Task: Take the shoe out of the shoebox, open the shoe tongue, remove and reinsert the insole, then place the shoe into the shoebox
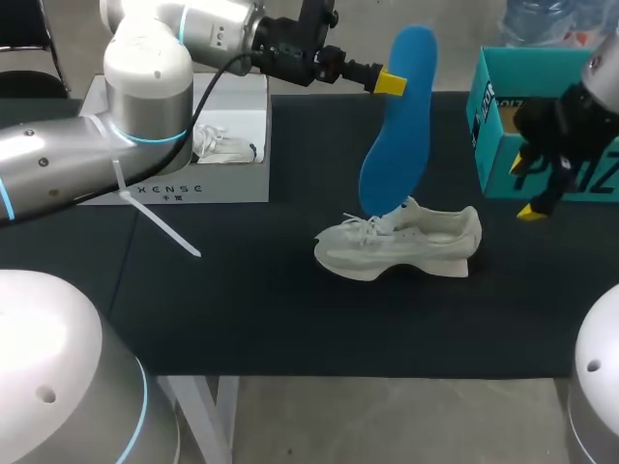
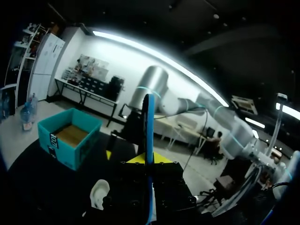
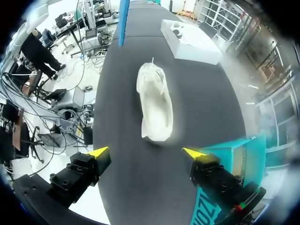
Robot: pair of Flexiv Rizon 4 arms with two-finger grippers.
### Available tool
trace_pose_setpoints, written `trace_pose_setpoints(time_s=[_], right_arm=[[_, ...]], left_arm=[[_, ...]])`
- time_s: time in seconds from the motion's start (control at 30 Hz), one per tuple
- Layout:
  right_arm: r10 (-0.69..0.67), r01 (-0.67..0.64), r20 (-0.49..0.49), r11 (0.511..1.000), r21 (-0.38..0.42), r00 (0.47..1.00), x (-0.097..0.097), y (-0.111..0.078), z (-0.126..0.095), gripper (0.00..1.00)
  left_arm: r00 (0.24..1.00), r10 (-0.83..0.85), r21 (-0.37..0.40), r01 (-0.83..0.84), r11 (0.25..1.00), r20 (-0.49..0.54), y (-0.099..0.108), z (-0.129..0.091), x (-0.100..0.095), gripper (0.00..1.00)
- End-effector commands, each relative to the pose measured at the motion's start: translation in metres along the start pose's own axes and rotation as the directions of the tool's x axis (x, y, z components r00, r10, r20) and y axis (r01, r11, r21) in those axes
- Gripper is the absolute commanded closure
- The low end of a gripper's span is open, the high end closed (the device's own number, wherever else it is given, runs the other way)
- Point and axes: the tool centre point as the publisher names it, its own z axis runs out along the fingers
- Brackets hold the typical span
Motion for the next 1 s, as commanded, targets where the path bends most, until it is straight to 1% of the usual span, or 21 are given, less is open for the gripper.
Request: trace_pose_setpoints(time_s=[0.03,0.2,0.23,0.5,0.73,0.83,1.0], right_arm=[[-0.001,0.001,-0.004,1.000,0.021,1.000,0.000,0.005,-0.001,0.00],[-0.006,0.006,0.005,1.000,0.010,1.000,-0.004,0.005,0.000,0.00],[-0.006,0.006,0.006,1.000,0.008,1.000,-0.004,0.005,0.001,0.00],[-0.011,0.011,0.007,1.000,-0.016,1.000,-0.006,0.006,0.006,0.00],[-0.015,0.015,0.005,1.000,-0.025,1.000,-0.009,0.007,0.009,0.00],[-0.018,0.018,0.009,0.999,-0.033,1.000,-0.011,0.007,0.011,0.00],[-0.023,0.024,0.015,0.999,-0.046,1.000,-0.013,0.008,0.015,0.00]], left_arm=[[1.000,0.000,0.002,0.000,1.000,0.001,0.000,0.000,0.000,1.00],[1.000,0.000,0.002,0.000,1.000,0.001,0.000,0.000,0.000,1.00],[1.000,0.001,0.002,-0.001,1.000,0.002,0.000,0.000,0.003,1.00],[1.000,-0.010,0.037,0.010,0.999,0.008,0.005,-0.007,0.032,1.00],[0.999,-0.041,0.066,0.041,0.997,-0.005,0.005,-0.023,0.060,1.00],[1.000,-0.031,0.069,0.031,0.997,-0.003,0.001,-0.024,0.074,1.00],[1.000,0.001,0.054,-0.001,0.999,0.001,-0.013,-0.025,0.098,1.00]])
